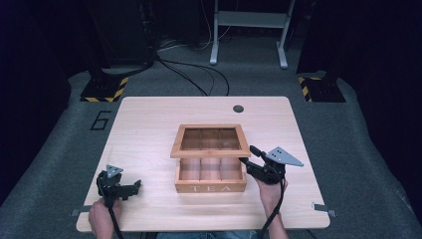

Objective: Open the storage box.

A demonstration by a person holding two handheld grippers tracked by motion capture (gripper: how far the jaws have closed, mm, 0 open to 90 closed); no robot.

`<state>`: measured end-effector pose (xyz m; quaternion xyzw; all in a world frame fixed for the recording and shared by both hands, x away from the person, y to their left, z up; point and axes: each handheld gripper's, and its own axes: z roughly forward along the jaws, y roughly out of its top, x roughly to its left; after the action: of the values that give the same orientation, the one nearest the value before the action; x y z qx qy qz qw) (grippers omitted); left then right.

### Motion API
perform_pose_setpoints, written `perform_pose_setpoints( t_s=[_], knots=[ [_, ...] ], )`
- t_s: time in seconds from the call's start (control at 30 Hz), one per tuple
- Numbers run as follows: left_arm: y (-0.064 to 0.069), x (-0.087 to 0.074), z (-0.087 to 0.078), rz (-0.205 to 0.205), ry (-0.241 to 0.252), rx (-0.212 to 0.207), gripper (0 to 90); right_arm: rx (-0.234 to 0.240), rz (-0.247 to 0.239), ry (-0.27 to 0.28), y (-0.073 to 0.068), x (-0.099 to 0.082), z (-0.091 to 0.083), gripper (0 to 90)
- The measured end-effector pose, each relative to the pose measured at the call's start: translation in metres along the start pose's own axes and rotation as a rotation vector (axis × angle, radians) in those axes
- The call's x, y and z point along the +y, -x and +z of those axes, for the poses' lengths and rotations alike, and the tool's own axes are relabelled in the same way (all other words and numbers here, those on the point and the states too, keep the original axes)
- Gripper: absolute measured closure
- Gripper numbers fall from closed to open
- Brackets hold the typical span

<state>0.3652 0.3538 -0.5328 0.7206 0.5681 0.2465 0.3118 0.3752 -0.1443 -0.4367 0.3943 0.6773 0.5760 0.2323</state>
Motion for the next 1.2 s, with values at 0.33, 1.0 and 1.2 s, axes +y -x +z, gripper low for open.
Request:
perform_pose_setpoints(
  t_s=[0.33,1.0,1.2],
  knots=[
    [0.0,0.0,0.0,0.0,0.0,0.0,0.3,0.013,0.008,-0.04,-0.002,-0.023,-0.003,46.4],
    [0.0,0.0,0.0,0.001,0.001,0.001,0.3,0.036,0.049,-0.166,0.001,-0.056,-0.002,46.3],
    [0.0,0.0,0.0,0.001,0.0,0.0,0.3,0.044,0.059,-0.191,0.002,-0.058,-0.005,43.6]
  ],
)
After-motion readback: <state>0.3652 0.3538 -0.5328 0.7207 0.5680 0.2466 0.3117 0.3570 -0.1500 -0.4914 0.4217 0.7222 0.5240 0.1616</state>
